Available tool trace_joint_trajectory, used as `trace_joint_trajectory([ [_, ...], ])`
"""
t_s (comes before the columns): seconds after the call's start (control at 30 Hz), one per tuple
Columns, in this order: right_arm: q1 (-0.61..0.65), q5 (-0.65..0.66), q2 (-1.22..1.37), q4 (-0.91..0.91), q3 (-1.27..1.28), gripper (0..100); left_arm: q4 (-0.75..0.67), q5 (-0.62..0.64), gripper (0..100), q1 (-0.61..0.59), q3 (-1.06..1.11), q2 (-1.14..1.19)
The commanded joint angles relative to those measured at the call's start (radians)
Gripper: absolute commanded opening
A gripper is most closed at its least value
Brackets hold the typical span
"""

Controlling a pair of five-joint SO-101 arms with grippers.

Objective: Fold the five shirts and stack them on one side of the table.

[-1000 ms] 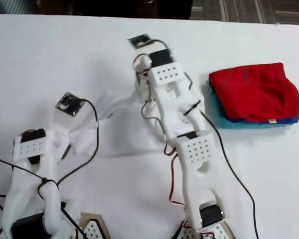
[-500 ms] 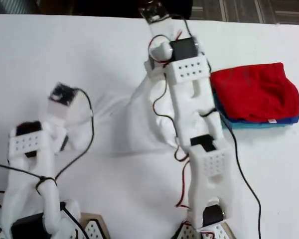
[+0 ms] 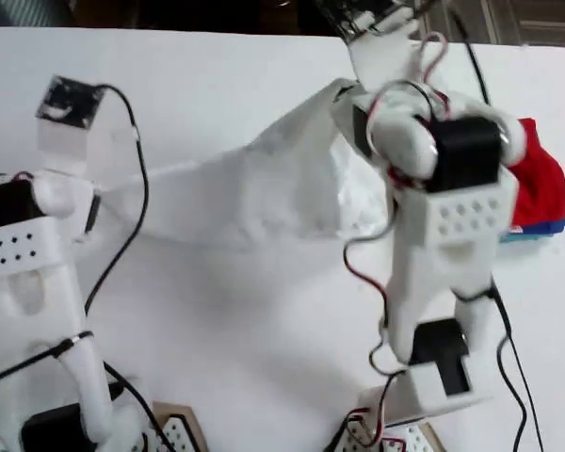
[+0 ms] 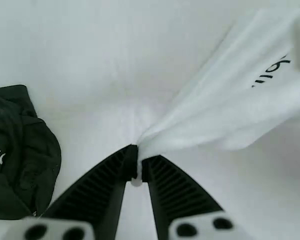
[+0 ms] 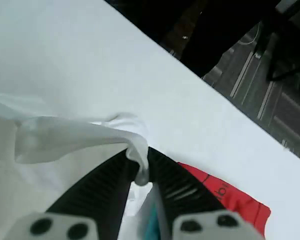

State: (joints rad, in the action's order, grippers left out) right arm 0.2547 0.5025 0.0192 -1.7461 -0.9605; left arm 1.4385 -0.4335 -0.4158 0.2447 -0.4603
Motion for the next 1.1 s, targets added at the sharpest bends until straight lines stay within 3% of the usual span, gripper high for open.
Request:
trace_joint_trajectory([
  [0.0,-0.002,0.014,-0.11,-0.016,-0.009,1.9,0.08,0.014,3,-0.003,-0.153,-0.035],
  [0.37,-0.001,0.035,-0.321,-0.016,-0.011,1.9,0.341,0.014,3,-0.005,-0.622,-0.035],
  [0.47,-0.001,0.041,-0.406,-0.016,-0.011,1.9,0.347,0.014,3,-0.011,-0.704,-0.058],
  [1.07,-0.001,0.037,-0.742,-0.018,-0.003,1.9,0.345,0.009,3,-0.009,-0.564,-0.491],
])
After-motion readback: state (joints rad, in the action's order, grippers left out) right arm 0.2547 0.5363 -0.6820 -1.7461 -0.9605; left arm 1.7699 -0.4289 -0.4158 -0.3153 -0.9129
